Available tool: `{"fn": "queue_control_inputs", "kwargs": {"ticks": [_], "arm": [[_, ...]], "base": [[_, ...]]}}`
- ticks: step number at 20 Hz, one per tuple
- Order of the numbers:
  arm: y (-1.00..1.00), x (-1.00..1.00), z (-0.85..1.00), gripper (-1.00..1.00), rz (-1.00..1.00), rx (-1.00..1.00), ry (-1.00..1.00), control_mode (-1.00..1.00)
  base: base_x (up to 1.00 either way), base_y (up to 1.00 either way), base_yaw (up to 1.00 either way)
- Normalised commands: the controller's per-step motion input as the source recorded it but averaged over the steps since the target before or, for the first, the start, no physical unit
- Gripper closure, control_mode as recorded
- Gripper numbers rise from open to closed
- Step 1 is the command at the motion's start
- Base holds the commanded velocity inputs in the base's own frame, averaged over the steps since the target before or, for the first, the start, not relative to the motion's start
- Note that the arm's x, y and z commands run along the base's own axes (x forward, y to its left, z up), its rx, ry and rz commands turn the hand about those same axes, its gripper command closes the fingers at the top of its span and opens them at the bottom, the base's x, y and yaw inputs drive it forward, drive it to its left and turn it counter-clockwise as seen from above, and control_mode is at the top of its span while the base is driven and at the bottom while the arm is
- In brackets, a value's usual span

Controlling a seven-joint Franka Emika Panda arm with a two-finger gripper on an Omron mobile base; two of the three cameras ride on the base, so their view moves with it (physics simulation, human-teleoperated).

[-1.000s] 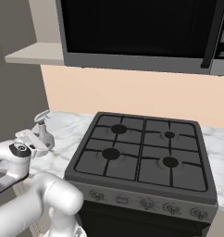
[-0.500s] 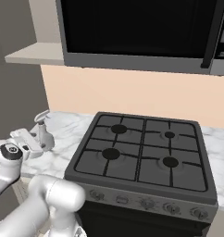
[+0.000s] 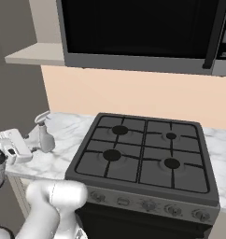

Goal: Move the cutting board and knife to the sink. Then move spray from the cabinet to the counter.

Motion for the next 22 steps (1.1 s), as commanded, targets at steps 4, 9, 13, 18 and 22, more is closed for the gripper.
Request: {"fn": "queue_control_inputs", "kwargs": {"ticks": [4, 9, 13, 18, 22], "arm": [[-0.21, -0.82, 0.43, -1.00, -0.05, 0.00, -0.09, -1.00], [-0.37, -0.74, 0.51, -1.00, -0.03, 0.00, -0.10, -1.00], [-0.34, -0.68, 0.64, -1.00, -0.01, 0.00, -0.11, -1.00], [-0.31, -0.63, 0.67, -1.00, 0.00, 0.00, -0.15, -1.00], [-0.21, -0.61, 0.60, -1.00, 0.00, 0.00, -0.18, -1.00]], "base": [[0.00, 0.00, 0.00], [0.00, 0.00, 0.00], [0.00, 0.00, 0.00], [0.00, 0.00, 0.00], [0.00, 0.00, 0.00]]}}
